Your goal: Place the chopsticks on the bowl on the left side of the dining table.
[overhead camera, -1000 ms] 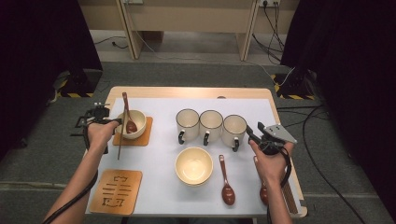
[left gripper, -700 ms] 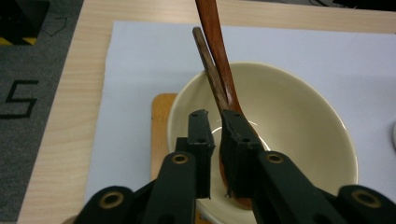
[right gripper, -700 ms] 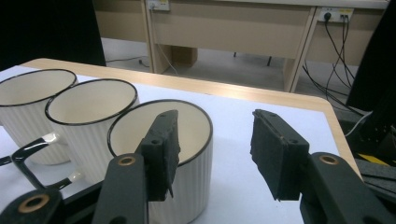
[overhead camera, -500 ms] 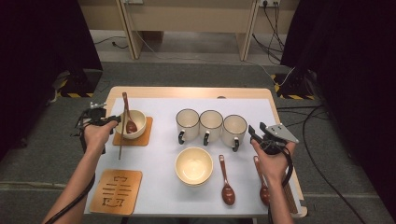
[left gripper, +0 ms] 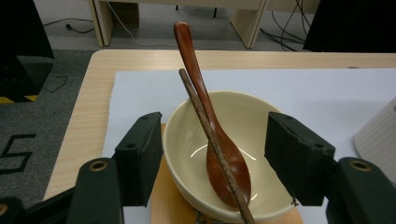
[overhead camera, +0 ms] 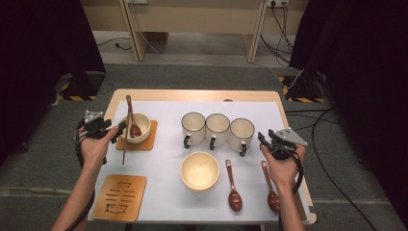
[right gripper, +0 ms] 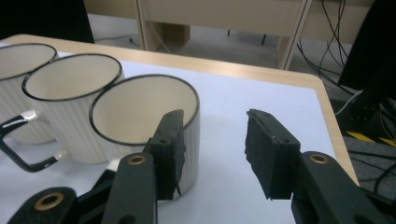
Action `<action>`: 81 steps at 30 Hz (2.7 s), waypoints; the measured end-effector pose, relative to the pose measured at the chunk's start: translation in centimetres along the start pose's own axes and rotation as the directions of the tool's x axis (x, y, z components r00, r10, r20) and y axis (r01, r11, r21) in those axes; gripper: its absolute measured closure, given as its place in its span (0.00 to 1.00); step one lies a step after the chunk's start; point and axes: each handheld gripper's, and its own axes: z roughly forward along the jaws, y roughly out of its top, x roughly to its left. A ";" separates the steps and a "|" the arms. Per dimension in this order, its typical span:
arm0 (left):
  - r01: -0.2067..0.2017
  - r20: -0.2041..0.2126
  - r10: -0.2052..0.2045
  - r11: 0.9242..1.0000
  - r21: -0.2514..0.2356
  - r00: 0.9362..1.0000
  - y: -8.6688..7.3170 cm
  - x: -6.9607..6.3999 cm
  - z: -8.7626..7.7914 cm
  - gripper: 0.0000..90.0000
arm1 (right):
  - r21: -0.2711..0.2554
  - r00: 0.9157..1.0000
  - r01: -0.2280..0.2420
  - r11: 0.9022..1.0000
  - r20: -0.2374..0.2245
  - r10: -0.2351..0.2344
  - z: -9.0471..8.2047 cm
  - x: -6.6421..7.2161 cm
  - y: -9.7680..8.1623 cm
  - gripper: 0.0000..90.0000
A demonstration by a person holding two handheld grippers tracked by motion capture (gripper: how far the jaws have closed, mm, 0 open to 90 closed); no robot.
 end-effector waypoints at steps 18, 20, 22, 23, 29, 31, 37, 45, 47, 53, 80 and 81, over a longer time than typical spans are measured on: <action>0.006 0.022 -0.006 1.000 -0.028 1.000 -0.9 -0.3 -1.4 0.40 | 0.225 0.999 -0.028 0.974 0.032 0.022 -1.8 -1.9 -1.0 0.72; 0.011 0.023 -0.010 1.000 -0.029 1.000 -0.9 -0.2 -1.4 0.40 | 0.255 0.998 -0.044 0.966 0.043 0.035 -2.0 -2.4 -1.3 0.72; 0.015 0.020 -0.014 1.000 -0.027 1.000 -1.0 -0.1 -1.4 0.40 | 0.288 0.998 -0.057 0.956 0.048 0.045 -2.3 -2.9 -1.6 0.72; 0.034 0.032 -0.033 0.999 -0.022 0.999 -1.2 0.0 -1.3 0.40 | 0.323 0.997 -0.069 0.944 0.051 0.056 -2.4 -3.4 -2.0 0.72; 0.035 0.026 -0.035 0.999 -0.009 0.999 -1.6 0.0 -1.2 0.40 | 0.413 0.997 -0.079 0.907 0.049 0.065 -2.5 -4.1 -2.7 0.78; 0.039 0.030 -0.039 0.999 -0.013 0.999 -1.6 0.1 -1.3 0.40 | 0.464 0.996 -0.086 0.882 0.051 0.071 -2.6 -4.3 -3.0 0.78; 0.045 0.029 -0.045 0.999 -0.011 0.999 -1.7 0.2 -1.3 0.40 | 0.561 0.996 -0.088 0.823 0.051 0.072 -2.3 -4.6 -3.7 0.78; 0.044 0.030 -0.044 0.999 -0.007 0.999 -1.8 0.1 -1.2 0.40 | 0.630 0.992 -0.122 0.767 0.062 0.107 -1.7 -5.1 -4.2 0.80; 0.046 0.036 -0.046 0.999 -0.006 0.998 -1.8 0.0 -1.2 0.40 | 0.638 0.993 -0.120 0.760 0.063 0.104 -1.6 -5.2 -4.3 0.80; 0.044 0.037 -0.044 0.999 -0.003 0.998 -1.9 -0.1 -1.1 0.41 | 0.657 0.990 -0.136 0.742 0.070 0.119 -1.4 -5.3 -4.3 0.79; 0.054 0.046 -0.054 0.999 0.002 0.997 -2.1 -0.2 -1.1 0.41 | 0.790 0.997 -0.075 0.609 0.038 0.074 -0.5 -4.5 -3.5 0.85; 0.052 0.046 -0.052 0.999 0.000 0.998 -2.1 -0.3 -1.0 0.41 | 0.799 0.997 -0.068 0.598 0.032 0.070 -0.4 -4.5 -3.5 0.84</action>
